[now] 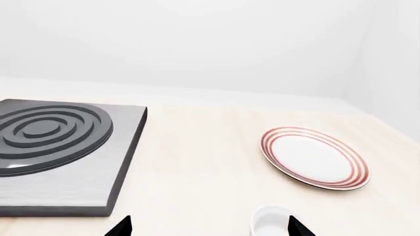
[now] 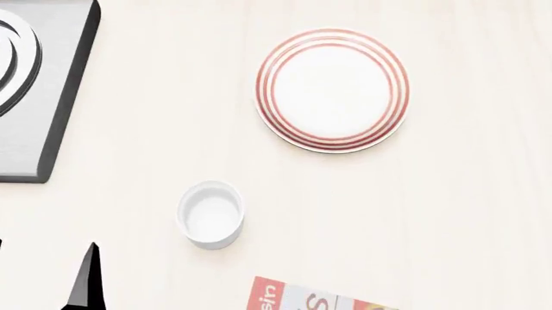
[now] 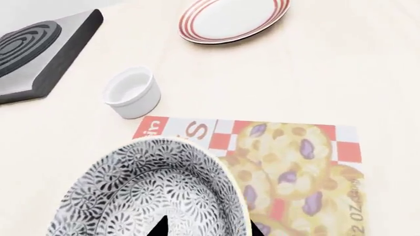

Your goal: Pick the akita bowl on the cookies box and place it on the plate.

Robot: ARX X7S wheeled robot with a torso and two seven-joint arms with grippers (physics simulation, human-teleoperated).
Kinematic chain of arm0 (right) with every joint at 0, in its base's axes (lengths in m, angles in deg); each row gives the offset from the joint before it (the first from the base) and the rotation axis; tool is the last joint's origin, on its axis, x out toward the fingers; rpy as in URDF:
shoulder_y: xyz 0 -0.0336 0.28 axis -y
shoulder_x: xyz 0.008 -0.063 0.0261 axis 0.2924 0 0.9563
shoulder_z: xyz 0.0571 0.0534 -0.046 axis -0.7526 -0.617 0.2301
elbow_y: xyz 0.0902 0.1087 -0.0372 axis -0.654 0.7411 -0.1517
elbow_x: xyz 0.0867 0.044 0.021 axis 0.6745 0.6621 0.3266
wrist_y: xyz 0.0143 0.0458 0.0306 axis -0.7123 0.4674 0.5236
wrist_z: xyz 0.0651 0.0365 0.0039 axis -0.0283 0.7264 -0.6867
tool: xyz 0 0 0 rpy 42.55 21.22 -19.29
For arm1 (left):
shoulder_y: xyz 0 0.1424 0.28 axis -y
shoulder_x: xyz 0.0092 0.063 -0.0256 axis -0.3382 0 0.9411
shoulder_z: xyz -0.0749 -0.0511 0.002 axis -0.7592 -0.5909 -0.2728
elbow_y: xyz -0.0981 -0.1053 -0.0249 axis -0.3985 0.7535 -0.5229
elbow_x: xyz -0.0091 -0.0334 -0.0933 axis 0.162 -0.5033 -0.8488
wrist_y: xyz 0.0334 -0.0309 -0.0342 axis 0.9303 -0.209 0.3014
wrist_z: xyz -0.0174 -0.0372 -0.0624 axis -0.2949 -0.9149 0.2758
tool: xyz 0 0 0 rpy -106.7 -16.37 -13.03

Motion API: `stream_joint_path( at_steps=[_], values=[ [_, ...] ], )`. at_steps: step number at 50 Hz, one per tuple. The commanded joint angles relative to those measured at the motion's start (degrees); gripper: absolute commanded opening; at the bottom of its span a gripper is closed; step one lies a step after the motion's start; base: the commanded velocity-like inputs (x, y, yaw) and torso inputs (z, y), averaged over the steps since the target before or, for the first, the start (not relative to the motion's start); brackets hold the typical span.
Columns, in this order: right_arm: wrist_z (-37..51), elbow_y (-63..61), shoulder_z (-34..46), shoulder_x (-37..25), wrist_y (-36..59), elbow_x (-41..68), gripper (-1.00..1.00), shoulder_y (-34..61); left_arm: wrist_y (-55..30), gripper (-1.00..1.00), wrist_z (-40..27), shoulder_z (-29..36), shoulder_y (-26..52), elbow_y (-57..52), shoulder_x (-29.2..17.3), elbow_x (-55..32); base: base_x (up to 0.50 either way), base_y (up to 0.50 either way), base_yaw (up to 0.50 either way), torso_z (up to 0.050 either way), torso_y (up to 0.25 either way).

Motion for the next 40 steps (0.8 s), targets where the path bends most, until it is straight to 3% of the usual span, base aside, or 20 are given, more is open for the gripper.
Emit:
stream_joint_path(
  at_steps=[1, 28, 40],
  values=[
    [-1.9, 2.2, -2.1, 1.9, -0.7, 0.3, -1.00, -0.4, 0.9, 1.00, 1.2, -1.4, 0.0, 0.1, 1.1, 0.1, 0.00, 0.00, 0.00, 0.000, 0.000],
    [-1.8, 0.8, -3.2, 1.4, 0.3, 0.0, -1.00, -0.5, 1.1, 1.00, 0.8, -0.7, 0.2, 0.1, 0.7, -0.2, 0.00, 0.00, 0.00, 0.000, 0.000],
    [-1.5, -6.8, -4.6, -0.8, 6.8, 2.4, -1.00, 5.4, 1.3, 1.00, 0.7, -1.0, 0.5, 0.6, 0.6, -0.8, 0.00, 0.00, 0.00, 0.000, 0.000]
  ],
)
